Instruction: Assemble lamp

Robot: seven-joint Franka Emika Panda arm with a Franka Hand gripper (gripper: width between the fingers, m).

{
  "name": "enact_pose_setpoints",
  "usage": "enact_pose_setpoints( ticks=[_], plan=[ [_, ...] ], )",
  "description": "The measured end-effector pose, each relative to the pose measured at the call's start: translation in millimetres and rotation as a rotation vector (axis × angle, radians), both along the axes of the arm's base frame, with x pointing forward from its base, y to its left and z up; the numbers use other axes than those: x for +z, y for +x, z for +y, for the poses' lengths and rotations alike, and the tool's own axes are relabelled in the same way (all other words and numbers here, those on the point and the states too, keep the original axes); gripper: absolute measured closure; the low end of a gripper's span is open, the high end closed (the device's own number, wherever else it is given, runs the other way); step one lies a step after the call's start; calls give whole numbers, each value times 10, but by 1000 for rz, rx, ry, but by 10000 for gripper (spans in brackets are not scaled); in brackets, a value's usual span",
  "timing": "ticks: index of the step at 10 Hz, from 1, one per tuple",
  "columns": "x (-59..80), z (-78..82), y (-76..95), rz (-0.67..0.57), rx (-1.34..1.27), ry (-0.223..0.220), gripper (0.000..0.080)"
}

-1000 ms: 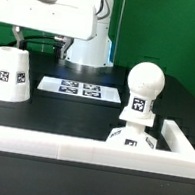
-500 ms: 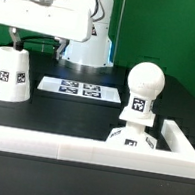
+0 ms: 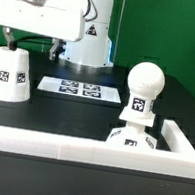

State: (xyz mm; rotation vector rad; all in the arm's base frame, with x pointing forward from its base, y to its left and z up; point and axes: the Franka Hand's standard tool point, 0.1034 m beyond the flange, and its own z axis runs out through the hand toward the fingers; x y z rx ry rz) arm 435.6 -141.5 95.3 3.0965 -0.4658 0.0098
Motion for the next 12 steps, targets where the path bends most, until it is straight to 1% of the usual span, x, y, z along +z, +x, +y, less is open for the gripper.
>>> enact_pose_setpoints(
  ticks=[2, 7, 8, 9, 10, 11, 12],
  plan=[
    [-55, -4, -30, 12, -4, -1, 101],
    [-252, -32, -125, 47, 5, -21, 110],
    [-263, -38, -113, 49, 7, -24, 267],
    [-264, -36, -104, 49, 8, -24, 267],
    [-271, -26, -95, 49, 11, -25, 448],
    [-278, 0, -79, 50, 18, -25, 448],
    [-276, 37, -53, 48, 26, -25, 655]
  ],
)
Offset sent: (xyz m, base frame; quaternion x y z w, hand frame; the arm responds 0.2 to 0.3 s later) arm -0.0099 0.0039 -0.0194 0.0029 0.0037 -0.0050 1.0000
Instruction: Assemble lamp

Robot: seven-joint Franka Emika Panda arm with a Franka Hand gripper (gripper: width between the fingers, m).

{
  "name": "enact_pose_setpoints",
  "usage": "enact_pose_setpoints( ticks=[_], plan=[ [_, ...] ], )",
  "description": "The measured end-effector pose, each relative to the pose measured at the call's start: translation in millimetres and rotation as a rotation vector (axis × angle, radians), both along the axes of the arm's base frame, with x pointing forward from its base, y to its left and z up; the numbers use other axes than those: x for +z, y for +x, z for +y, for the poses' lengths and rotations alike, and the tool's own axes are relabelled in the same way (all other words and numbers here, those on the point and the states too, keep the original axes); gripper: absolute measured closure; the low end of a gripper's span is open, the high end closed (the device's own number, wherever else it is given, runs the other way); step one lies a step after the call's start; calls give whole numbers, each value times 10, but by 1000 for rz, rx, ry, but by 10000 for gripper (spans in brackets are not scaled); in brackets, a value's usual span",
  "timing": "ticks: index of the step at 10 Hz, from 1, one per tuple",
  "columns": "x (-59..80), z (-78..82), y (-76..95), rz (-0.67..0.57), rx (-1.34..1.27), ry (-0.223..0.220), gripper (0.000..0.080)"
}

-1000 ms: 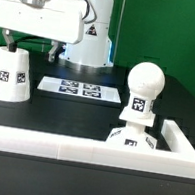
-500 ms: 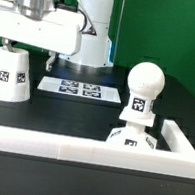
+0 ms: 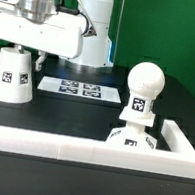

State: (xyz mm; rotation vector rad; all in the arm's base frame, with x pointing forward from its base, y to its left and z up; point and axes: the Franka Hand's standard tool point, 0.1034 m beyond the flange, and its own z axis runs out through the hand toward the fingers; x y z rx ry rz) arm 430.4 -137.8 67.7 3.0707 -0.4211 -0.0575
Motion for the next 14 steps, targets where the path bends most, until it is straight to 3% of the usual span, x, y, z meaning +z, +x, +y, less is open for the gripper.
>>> enact_pose_setpoints(
  ticks=[1, 3, 6, 8, 10, 12, 13, 14],
  plan=[
    [20, 47, 64, -8, 13, 0, 757],
    [74, 188, 216, -15, 21, 9, 757],
    [206, 557, 499, -14, 8, 33, 757],
    [381, 904, 618, -9, -52, 59, 757],
    [670, 1230, 776, 10, -125, 92, 755],
    [959, 1397, 1021, 22, -184, 111, 755],
    [1024, 1413, 1090, 10, -183, 113, 755],
    [970, 1397, 1050, 16, -184, 110, 755]
  ],
)
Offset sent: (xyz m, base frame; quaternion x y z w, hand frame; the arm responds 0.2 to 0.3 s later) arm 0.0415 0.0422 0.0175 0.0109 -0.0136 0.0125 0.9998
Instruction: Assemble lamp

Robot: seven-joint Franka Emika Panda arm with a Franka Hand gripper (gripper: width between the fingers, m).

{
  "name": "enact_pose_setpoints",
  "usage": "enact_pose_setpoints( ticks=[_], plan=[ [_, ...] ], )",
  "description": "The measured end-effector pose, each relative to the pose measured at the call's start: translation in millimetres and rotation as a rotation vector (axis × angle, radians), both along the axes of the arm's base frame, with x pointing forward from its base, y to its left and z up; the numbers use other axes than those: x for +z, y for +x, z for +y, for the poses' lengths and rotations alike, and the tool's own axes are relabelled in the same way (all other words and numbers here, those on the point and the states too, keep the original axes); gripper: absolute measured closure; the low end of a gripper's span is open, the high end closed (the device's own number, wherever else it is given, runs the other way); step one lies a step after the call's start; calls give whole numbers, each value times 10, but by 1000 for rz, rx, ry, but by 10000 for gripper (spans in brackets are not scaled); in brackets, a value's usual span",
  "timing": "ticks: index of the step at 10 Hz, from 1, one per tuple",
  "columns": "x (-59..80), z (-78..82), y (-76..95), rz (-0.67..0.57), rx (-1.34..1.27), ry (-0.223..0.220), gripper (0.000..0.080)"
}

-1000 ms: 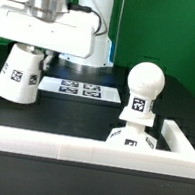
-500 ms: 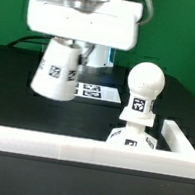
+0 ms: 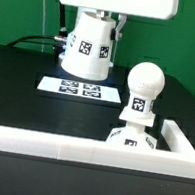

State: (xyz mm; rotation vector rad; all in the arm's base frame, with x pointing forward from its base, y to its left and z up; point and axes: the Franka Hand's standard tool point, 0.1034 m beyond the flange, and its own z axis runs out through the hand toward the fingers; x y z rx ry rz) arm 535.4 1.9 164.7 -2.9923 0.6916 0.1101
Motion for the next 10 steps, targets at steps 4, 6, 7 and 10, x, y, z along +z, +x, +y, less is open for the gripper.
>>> enact_pose_setpoints(
  ticks=[4, 6, 7, 10],
  plan=[
    [8, 38, 6, 2, -5, 1, 755],
    [219, 251, 129, -9, -17, 13, 755],
    [335, 358, 221, -18, -31, 16, 755],
    [536, 581, 356, -28, -38, 24, 755]
  ],
)
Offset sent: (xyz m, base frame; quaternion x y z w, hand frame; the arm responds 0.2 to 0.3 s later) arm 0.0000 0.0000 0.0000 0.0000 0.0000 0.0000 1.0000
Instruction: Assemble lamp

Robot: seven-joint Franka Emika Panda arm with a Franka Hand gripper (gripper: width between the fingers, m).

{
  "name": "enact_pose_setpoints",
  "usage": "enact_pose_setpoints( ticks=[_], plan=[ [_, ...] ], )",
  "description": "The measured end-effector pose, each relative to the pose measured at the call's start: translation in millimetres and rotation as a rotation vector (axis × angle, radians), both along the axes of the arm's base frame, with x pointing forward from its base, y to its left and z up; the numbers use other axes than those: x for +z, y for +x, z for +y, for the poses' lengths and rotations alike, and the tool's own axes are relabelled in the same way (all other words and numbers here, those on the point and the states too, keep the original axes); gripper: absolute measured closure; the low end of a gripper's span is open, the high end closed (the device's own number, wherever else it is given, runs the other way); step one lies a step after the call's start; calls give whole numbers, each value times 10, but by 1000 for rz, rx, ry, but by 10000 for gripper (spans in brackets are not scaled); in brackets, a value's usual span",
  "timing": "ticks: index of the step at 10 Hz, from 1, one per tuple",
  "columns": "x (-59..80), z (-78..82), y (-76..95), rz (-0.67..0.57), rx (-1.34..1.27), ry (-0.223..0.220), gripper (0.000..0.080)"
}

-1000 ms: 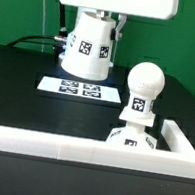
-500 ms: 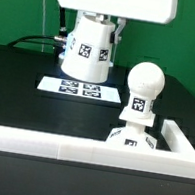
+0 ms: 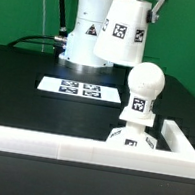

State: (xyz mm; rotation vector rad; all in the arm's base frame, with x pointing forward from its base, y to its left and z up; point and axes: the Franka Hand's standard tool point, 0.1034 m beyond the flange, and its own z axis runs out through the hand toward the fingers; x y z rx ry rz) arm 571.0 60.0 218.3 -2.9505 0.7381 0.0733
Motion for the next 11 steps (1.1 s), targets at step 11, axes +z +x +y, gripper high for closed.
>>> enact_pose_setpoints(
  ticks=[11],
  plan=[
    [-507, 306, 382, -26, 56, -58, 755]
  ],
)
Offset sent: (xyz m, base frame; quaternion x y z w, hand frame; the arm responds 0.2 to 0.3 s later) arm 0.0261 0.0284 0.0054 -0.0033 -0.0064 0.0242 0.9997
